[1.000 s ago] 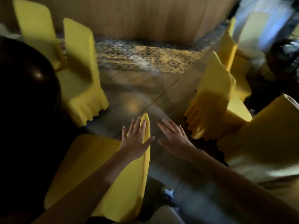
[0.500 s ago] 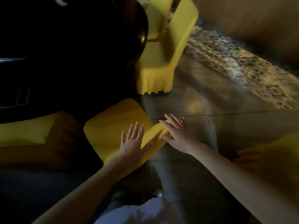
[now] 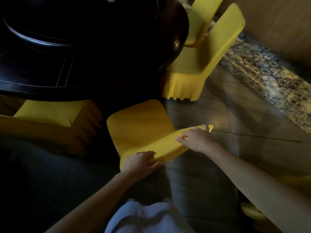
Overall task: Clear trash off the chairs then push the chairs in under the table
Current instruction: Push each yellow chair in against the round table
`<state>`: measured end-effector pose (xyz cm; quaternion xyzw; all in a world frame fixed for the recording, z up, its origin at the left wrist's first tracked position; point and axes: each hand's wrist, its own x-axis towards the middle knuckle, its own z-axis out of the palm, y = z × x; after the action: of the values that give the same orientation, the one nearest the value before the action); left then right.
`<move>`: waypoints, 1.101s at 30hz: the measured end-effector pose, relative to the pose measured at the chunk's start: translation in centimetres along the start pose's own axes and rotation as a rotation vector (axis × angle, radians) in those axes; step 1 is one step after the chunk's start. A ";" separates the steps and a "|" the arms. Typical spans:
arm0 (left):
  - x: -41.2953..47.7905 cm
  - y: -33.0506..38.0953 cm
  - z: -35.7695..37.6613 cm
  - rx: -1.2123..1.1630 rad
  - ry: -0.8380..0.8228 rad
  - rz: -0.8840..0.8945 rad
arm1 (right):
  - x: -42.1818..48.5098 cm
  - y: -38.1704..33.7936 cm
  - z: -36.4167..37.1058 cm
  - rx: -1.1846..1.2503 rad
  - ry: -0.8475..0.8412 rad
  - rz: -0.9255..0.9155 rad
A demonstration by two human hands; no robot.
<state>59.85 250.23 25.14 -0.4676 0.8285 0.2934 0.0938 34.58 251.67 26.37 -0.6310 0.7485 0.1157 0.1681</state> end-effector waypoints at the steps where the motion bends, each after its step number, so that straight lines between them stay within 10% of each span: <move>1: -0.1 -0.1 0.1 0.029 0.032 0.003 | -0.1 0.3 -0.1 -0.013 -0.010 -0.034; 14: 1.9 -1.3 -0.7 0.209 0.257 0.285 | 0.9 3.7 1.5 -0.008 0.204 -0.345; 33: 2.5 -10.2 -4.7 0.124 0.102 -0.074 | 6.1 -4.0 -0.8 -0.108 0.113 -0.749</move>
<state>67.50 241.76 23.87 -0.5058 0.8308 0.2138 0.0909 37.51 245.16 24.86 -0.8742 0.4668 0.0505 0.1237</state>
